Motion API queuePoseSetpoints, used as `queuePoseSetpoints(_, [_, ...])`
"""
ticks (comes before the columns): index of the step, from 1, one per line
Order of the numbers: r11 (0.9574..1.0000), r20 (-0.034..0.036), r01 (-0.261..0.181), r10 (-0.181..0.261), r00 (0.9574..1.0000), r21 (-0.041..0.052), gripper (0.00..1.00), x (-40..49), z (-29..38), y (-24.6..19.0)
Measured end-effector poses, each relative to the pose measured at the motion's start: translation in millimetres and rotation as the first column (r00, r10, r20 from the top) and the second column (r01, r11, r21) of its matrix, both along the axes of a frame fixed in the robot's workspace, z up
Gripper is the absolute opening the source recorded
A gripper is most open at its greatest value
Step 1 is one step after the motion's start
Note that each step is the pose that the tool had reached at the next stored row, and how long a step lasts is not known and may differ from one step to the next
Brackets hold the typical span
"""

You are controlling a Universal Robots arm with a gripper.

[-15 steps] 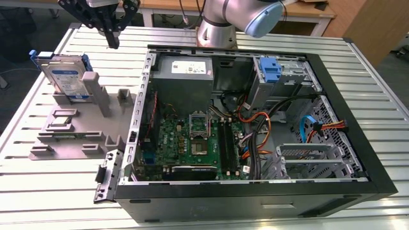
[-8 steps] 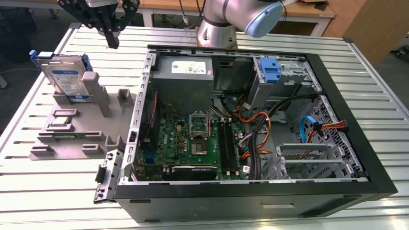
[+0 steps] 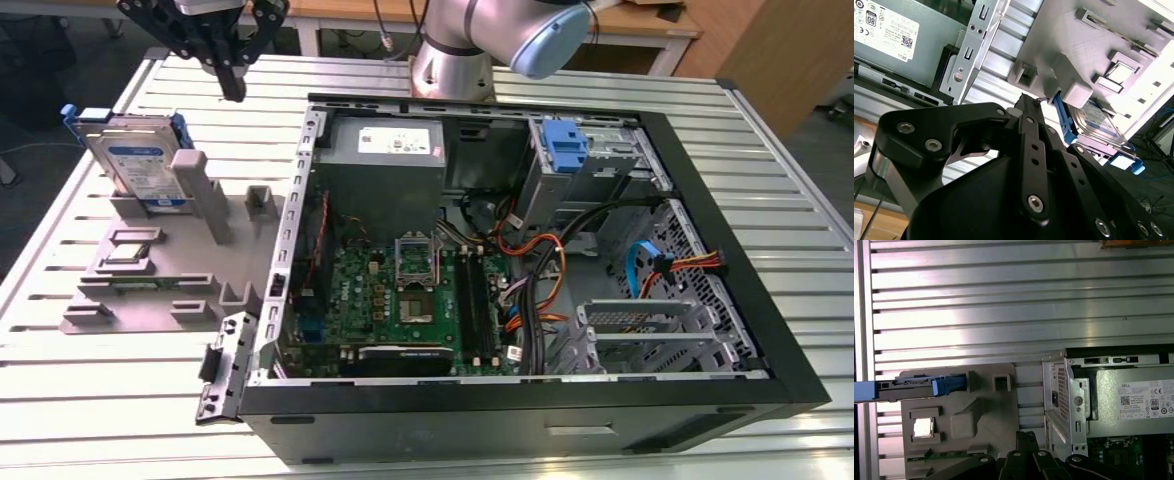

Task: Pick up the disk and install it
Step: 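Reach for the disk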

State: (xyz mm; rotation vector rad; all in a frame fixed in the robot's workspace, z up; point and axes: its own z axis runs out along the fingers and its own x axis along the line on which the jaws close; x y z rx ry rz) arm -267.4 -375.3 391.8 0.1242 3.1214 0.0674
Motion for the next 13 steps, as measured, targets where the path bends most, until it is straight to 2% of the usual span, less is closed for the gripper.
queuePoseSetpoints(13, [1.0000, 0.0000, 0.000, 0.000, 1.0000, 0.0001, 0.10, -3.3, 0.0, 0.0])
